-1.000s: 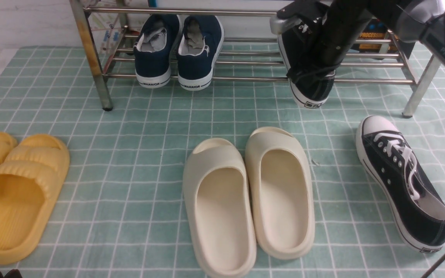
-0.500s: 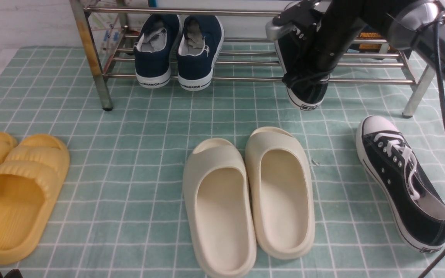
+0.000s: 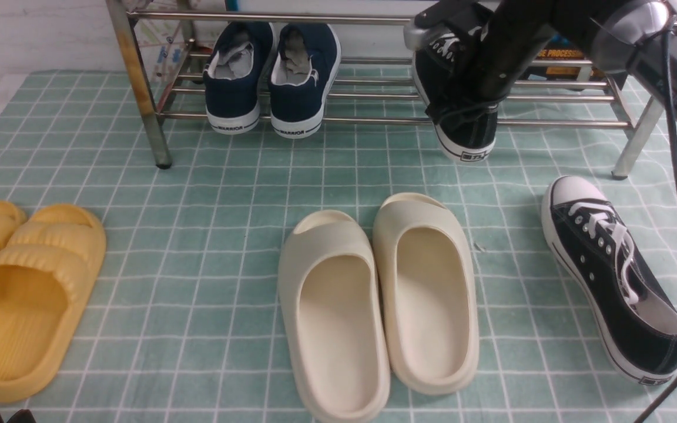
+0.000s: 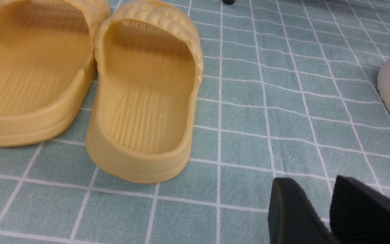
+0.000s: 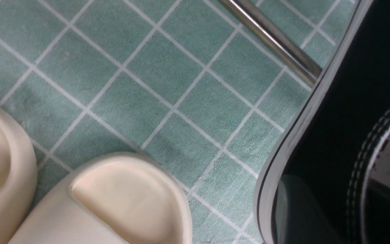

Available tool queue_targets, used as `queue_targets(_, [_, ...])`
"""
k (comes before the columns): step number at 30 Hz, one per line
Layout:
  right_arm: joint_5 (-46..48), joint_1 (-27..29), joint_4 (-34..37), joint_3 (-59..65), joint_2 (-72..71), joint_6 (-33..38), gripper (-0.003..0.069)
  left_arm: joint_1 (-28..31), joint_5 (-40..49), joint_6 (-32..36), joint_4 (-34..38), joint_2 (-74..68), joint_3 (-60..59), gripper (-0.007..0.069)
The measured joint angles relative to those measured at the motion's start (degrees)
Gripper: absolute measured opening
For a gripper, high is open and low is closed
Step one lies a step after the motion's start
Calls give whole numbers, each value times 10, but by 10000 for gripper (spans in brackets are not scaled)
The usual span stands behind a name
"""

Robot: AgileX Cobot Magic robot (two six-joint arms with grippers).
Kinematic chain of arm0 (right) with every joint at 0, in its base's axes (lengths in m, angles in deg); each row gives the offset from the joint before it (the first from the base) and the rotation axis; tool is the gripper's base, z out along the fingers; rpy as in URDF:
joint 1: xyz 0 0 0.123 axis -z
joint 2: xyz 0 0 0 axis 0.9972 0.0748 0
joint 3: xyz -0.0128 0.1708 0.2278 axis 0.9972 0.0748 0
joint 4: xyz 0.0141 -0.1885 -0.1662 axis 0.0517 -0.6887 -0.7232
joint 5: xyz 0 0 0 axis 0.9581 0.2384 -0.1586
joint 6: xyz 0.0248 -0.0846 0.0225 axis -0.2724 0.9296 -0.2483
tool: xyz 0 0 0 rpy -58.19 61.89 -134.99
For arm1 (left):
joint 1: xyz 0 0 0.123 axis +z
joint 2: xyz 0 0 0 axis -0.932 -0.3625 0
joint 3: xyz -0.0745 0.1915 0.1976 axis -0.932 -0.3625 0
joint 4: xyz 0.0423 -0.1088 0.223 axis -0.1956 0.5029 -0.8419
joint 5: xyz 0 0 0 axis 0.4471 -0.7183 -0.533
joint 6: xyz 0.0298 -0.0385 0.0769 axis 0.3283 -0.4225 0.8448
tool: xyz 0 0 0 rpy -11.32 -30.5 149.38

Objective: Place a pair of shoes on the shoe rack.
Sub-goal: Use the right arm to put a shoe into the shoe rack

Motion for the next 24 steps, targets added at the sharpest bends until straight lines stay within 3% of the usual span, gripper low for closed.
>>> queue_targets(5, [9, 0, -7, 0, -12, -17, 340, 0, 0, 0, 0, 0, 0, 206])
queue_targets(15, [62, 0, -9, 4, -69, -33, 345, 0, 0, 0, 0, 0, 0, 209])
queue_targets(21, [63, 0, -14, 25, -106, -52, 247, 0, 0, 0, 0, 0, 0, 212])
queue_targets(24, [63, 0, -15, 71, -150, -59, 112, 0, 0, 0, 0, 0, 0, 216])
